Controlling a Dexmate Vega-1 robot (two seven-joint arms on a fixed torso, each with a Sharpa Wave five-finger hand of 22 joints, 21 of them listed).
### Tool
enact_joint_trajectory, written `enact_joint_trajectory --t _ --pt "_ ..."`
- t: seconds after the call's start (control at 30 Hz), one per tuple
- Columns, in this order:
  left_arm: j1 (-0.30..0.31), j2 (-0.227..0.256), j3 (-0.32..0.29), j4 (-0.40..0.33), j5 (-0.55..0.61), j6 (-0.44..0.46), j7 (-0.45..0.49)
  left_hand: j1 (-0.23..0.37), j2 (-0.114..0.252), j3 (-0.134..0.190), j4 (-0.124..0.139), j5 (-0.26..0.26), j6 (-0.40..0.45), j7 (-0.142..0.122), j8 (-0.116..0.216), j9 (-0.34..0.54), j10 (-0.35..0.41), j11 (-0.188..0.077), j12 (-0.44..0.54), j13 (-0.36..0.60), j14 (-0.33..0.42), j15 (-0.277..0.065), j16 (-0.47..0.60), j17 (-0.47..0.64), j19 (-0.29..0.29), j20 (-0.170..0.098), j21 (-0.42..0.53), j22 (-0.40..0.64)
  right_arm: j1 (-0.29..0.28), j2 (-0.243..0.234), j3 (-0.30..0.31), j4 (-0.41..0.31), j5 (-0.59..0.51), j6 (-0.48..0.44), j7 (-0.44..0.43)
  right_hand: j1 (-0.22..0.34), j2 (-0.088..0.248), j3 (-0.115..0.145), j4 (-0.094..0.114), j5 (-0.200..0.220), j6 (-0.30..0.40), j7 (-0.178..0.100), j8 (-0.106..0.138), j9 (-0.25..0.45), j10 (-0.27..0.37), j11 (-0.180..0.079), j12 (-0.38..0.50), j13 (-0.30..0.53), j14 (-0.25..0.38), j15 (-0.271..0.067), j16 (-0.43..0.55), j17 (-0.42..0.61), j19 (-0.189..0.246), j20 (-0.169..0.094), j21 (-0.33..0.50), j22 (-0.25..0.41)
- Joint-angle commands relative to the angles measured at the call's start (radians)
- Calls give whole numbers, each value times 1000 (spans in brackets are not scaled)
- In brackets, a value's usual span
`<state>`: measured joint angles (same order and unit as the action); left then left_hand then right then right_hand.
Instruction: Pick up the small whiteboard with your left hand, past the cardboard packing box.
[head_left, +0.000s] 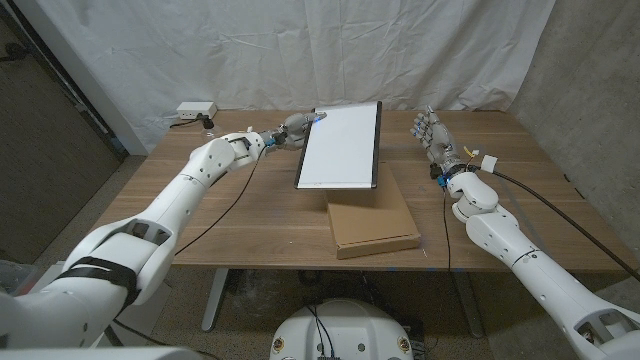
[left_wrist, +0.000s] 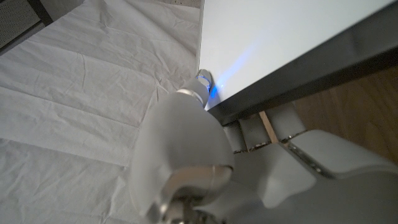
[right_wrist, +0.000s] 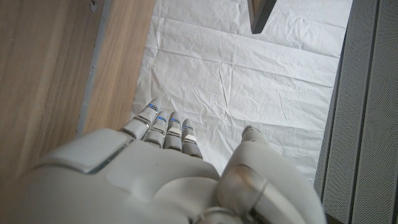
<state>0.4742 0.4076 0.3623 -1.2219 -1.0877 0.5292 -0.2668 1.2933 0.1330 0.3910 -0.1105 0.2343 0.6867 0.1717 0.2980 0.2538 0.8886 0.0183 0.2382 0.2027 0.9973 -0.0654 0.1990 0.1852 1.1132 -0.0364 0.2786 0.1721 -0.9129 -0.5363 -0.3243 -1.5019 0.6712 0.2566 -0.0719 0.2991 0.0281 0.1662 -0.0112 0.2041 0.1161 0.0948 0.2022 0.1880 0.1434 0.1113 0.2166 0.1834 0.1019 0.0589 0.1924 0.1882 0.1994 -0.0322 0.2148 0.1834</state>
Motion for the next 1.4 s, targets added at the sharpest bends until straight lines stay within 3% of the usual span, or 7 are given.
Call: enact_joint_trajectory --t 0.03,0.93,0.97,1.4 --pt "-4 21 0 -53 -15 7 26 -2 6 13 0 0 22 26 -3 3 -2 0 -5 5 23 -24 -3 1 8 -3 -2 0 -14 -6 6 -18 1 -2 -7 3 7 1 -5 -4 13 0 -2 2 10 -2 1 3 8 5 3 3 9 -2 0 3" --pt "29 75 -21 -220 -59 -1 105 -14 3 28 1 -6 23 25 -9 9 0 2 -12 7 18 -20 -6 1 5 0 -12 0 -14 3 4 -5 8 15 10 2 8 -1 -7 -5 14 0 -2 2 10 -2 0 3 10 4 3 3 11 -1 -1 3" --pt "30 79 -22 -228 -59 -1 108 -15 3 30 1 -7 23 26 -10 9 -3 -8 -14 7 18 -20 -6 1 5 0 -12 1 -15 3 4 -6 7 17 10 2 8 -1 -7 -5 14 0 -2 2 10 -2 0 3 10 4 3 3 11 -1 -1 3" --pt "59 109 -38 -302 -88 -15 144 -22 1 39 1 -10 23 23 -15 13 -1 -5 -17 8 19 -23 -5 2 7 -3 -17 1 -35 -5 6 -33 7 12 -1 2 9 -1 -8 -5 15 0 -2 2 13 -3 1 3 11 5 2 3 11 0 -2 3"
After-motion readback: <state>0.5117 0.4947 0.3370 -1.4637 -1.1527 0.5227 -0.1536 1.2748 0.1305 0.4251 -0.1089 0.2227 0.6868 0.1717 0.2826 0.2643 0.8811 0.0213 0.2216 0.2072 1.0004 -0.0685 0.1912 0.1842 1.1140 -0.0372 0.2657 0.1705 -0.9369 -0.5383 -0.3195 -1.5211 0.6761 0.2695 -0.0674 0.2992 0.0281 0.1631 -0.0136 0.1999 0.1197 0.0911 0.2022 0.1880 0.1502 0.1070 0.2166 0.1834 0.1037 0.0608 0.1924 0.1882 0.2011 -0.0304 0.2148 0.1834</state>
